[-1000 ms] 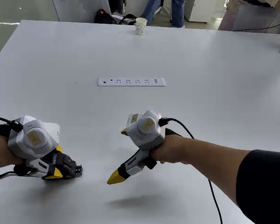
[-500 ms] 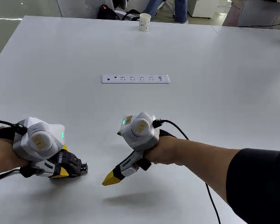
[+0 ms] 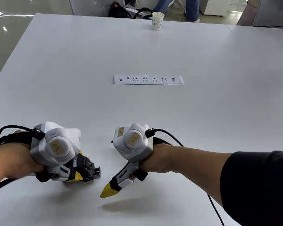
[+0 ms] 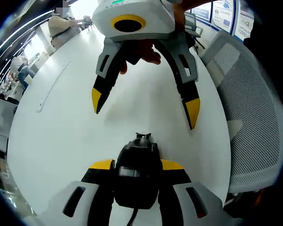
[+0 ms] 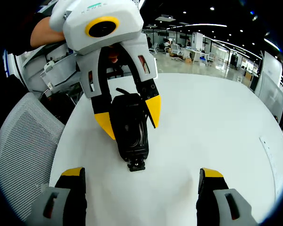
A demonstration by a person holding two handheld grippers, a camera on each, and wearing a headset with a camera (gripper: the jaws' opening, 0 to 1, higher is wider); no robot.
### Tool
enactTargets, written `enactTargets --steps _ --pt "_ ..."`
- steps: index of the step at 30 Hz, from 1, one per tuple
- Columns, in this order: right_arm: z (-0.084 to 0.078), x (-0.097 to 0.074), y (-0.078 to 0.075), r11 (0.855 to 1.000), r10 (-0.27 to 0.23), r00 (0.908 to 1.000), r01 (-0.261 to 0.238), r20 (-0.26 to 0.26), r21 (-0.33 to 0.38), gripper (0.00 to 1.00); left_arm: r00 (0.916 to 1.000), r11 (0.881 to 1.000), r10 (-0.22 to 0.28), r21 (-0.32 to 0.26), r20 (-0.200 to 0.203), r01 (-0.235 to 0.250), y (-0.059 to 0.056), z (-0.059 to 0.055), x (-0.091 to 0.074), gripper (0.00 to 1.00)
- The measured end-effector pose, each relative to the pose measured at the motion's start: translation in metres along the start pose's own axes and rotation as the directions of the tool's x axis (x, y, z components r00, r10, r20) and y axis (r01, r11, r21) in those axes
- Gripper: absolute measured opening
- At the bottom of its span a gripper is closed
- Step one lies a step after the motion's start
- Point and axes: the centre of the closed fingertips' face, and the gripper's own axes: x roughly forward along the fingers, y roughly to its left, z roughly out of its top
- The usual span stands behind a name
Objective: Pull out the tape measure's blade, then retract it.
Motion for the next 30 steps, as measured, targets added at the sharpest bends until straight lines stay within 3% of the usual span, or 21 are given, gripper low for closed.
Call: enactTargets --steps 5,8,11,12,16,26,30 --pt "0.002 0.008 0.002 0.999 0.010 0.9999 -0.010 0.000 -0.031 0.99 0.9998 1.000 -0.013 0.001 0.014 0.013 0.000 0.000 0.001 0.30" --pt "0.002 0.009 0.002 1.000 0.014 0.9999 -0.014 -0.004 -0.028 0.77 0.9997 1.000 -0.013 0.001 0.020 0.013 -0.001 0.000 0.001 0.31" --pt "0.002 0.012 0.004 0.999 0.019 0.9998 -0.019 -0.007 -0.046 0.77 0.9995 1.000 -0.009 -0.002 0.029 0.009 -0.001 0.000 0.001 0.31" --pt "0.001 0.012 0.004 0.996 0.014 0.9998 -0.016 -0.017 -0.088 0.70 0.9994 1.000 -0.007 -0.005 0.034 0.007 -0.001 0.000 0.001 0.31" --pt "0.003 0.013 0.004 0.994 0.016 0.9998 -0.017 -0.016 -0.108 0.54 0.9989 1.000 0.001 -0.009 0.046 -0.001 0.000 0.000 0.002 0.31" --pt "0.000 0.015 0.005 0.990 0.039 0.9984 -0.045 -0.042 -0.131 0.26 0.9986 1.000 0.001 -0.011 0.053 0.000 0.000 0.000 0.001 0.31" --pt "0.001 0.016 0.005 0.989 0.046 0.9981 -0.052 -0.042 -0.138 0.20 0.9985 1.000 -0.002 -0.011 0.055 0.003 0.000 0.000 0.001 0.31"
